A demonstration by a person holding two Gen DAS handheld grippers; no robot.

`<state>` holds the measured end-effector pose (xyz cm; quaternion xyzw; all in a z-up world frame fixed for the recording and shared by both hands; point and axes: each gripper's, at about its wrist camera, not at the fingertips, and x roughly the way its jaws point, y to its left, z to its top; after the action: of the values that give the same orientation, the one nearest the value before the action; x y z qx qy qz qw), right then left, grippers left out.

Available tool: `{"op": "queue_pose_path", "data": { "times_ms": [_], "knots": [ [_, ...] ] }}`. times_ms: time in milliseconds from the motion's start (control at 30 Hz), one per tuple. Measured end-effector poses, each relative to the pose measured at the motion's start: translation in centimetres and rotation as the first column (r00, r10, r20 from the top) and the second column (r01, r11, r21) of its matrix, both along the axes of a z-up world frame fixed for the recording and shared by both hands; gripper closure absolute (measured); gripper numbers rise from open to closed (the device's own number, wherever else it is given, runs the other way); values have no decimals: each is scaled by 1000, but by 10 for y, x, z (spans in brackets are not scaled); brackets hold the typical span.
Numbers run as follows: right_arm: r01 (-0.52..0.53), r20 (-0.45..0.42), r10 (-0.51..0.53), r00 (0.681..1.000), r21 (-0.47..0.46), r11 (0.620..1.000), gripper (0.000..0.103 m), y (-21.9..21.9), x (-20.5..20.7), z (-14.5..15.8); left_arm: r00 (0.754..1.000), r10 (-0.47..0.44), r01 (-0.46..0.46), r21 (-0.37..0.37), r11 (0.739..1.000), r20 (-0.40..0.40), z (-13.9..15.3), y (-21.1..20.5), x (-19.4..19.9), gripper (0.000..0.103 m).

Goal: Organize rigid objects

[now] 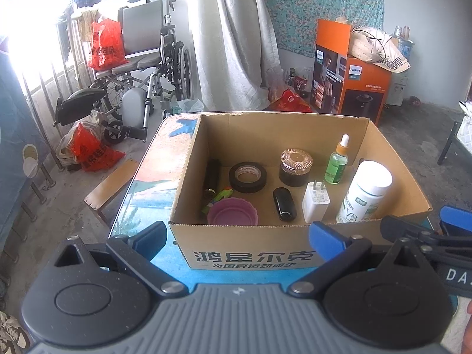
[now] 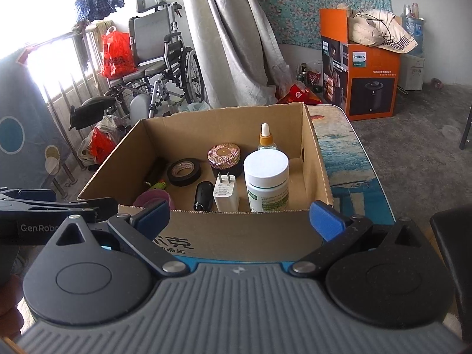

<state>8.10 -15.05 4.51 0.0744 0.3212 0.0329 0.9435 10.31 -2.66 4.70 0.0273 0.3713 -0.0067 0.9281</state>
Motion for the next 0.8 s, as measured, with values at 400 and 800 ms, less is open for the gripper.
{"op": "queue_pose_path", "data": {
  "times_ms": [400, 800],
  "knots": [
    [-12, -36, 10, 999, -45, 999, 2, 14, 19, -9, 999, 6, -6, 21, 1000, -38, -11, 4, 8, 0],
    [-17, -54, 14, 998, -45, 999, 2, 14, 22, -13, 999, 9, -8, 36, 999, -44, -12, 5, 8, 0]
  ]
}}
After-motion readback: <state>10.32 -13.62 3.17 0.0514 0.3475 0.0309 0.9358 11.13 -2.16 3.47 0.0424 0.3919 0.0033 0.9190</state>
